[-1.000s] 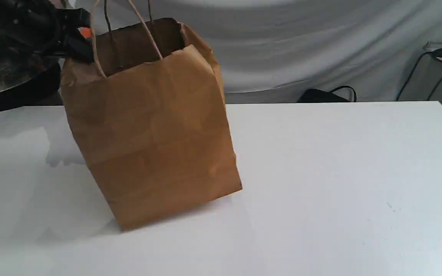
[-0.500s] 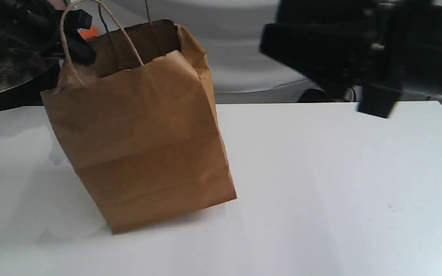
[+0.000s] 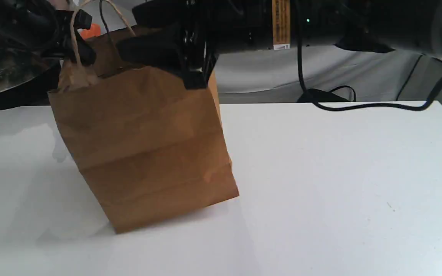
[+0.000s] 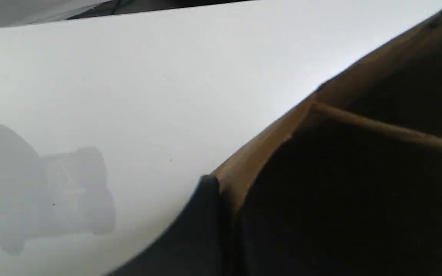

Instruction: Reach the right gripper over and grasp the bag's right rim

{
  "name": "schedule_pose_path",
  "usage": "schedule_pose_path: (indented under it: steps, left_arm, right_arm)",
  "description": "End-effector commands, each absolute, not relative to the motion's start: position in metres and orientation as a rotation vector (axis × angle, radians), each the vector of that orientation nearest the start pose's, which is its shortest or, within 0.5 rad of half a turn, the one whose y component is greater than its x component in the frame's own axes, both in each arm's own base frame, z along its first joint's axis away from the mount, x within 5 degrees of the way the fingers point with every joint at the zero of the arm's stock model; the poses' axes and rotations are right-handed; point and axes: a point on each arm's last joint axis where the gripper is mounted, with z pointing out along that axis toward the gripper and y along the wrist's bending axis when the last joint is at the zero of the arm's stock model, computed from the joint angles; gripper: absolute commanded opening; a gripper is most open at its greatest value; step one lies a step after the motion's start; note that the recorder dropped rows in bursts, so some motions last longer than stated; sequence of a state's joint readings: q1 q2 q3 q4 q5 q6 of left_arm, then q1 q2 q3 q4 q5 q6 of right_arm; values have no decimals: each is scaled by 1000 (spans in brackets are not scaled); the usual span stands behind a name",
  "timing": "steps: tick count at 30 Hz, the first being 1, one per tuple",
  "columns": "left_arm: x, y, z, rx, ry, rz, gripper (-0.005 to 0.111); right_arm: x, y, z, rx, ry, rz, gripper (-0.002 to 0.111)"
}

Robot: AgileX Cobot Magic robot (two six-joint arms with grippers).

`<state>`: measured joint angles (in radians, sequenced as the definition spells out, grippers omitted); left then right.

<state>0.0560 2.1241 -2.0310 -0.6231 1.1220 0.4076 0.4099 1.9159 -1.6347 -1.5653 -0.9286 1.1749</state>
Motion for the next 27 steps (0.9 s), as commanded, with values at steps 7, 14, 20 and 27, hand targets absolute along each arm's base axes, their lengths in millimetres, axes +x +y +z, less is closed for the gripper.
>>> schedule_pose_path:
  steps: [7,14,20,27]
  left_arm:
    - [472,-25,298,268,2498,-642,0]
    - [471,-26,298,271,2504,-664,0]
    - [469,-28,299,255,2515,-702,0]
    - [467,-18,320,72,2585,-584,0]
  right_arm:
    - [405,247,335,-1092,1314,786,60]
    - [412,257,321,-1156,1358,918,60]
    - [419,255,313,-1074,1496,905,21]
    - [403,257,310,-1209,1516,1065,0]
